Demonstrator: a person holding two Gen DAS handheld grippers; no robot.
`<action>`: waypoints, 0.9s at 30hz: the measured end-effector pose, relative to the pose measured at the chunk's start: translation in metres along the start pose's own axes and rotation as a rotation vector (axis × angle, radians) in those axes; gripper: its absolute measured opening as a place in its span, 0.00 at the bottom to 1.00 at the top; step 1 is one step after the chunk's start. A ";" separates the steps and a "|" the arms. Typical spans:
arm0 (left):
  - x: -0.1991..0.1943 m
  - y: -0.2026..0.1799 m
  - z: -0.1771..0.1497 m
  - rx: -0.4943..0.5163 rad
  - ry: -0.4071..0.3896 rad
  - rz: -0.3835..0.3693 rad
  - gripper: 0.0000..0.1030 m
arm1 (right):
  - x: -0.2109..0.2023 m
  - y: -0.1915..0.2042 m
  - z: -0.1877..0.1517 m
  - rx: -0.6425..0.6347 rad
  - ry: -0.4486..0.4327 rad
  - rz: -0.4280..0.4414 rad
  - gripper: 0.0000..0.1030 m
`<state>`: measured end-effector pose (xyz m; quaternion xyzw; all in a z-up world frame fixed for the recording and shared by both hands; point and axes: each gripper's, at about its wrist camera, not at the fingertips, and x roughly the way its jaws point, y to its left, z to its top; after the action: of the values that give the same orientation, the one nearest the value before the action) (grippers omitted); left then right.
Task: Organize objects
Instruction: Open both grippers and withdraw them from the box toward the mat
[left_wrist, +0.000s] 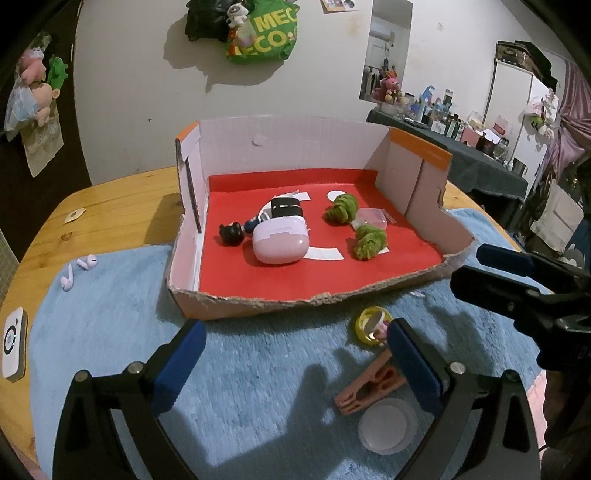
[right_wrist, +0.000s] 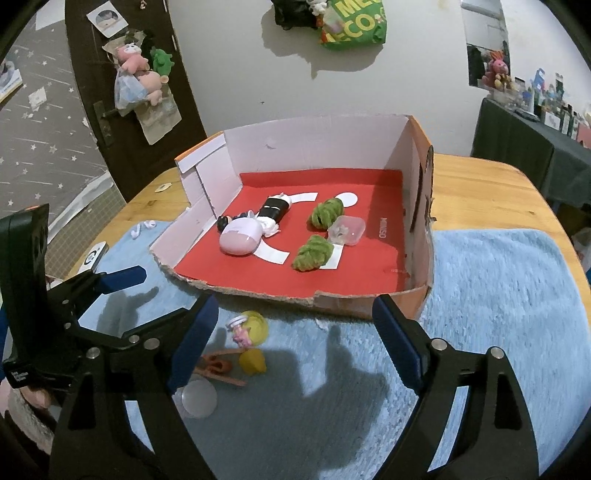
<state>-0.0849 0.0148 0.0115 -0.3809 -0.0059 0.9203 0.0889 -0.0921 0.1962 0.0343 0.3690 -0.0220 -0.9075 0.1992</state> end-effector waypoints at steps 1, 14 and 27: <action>-0.001 -0.001 -0.001 0.000 0.001 0.000 0.97 | -0.001 0.000 -0.001 0.001 0.001 0.002 0.83; -0.011 -0.011 -0.013 0.004 0.012 0.001 0.97 | -0.011 0.011 -0.012 -0.021 0.007 0.017 0.89; -0.016 -0.020 -0.022 0.012 0.019 -0.030 0.97 | -0.018 0.007 -0.019 0.003 0.006 0.014 0.89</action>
<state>-0.0553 0.0302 0.0090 -0.3891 -0.0051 0.9152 0.1049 -0.0650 0.1985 0.0339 0.3719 -0.0252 -0.9050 0.2050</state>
